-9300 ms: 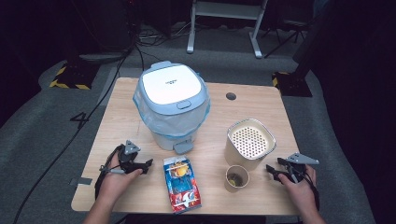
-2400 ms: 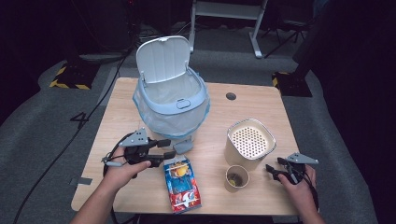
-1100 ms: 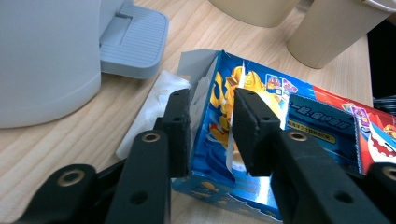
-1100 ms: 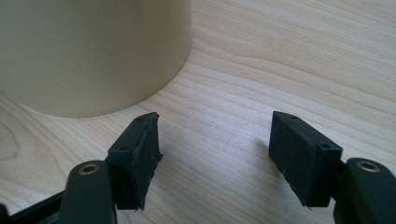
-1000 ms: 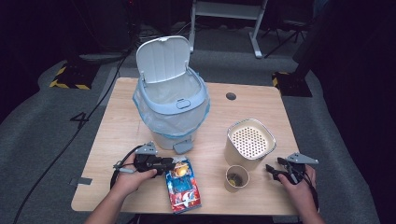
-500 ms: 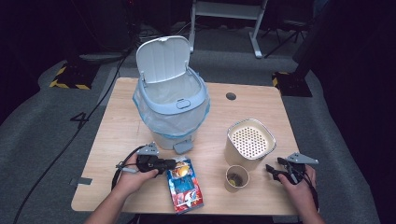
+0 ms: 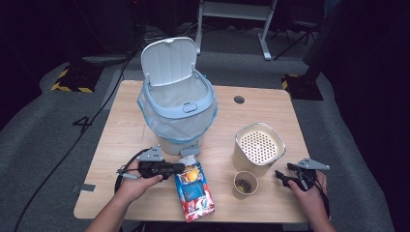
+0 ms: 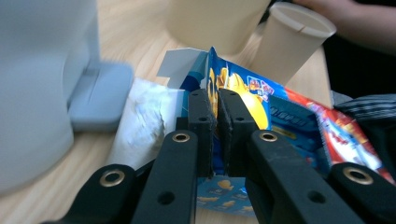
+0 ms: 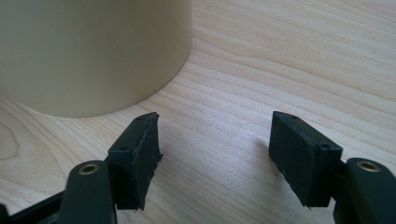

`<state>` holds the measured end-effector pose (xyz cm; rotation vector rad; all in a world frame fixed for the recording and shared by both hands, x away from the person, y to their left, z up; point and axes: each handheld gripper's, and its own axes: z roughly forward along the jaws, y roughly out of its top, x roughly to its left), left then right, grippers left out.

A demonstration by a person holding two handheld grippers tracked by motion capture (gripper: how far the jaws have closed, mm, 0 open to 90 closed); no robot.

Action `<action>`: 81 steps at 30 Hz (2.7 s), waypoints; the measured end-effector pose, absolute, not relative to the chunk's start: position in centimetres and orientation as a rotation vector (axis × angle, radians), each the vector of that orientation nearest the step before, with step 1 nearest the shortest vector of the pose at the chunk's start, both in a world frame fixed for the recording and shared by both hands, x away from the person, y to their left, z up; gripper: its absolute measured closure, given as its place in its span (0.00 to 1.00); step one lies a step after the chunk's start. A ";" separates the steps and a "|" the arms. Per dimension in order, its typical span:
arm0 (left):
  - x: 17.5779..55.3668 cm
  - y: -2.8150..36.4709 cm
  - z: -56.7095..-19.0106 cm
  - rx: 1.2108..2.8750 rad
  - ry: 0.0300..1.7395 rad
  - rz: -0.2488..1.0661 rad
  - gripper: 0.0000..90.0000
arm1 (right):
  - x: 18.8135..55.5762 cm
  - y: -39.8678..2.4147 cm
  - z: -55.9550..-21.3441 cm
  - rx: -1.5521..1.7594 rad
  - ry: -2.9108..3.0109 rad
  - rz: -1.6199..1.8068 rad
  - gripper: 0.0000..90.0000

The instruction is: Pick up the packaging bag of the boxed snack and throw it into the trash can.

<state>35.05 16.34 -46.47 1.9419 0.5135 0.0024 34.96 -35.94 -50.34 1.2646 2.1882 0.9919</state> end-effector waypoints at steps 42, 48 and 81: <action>34.3 15.9 -33.0 1.826 0.350 0.123 0.97 | 35.0 -35.9 -50.4 1.267 2.185 0.991 0.37; 34.4 16.2 -30.8 1.807 0.358 0.185 0.97 | 35.0 -35.9 -50.3 1.266 2.187 0.990 0.37; 38.3 17.6 -19.6 1.748 0.362 0.439 0.97 | 35.0 -35.9 -50.4 1.263 2.189 0.991 0.37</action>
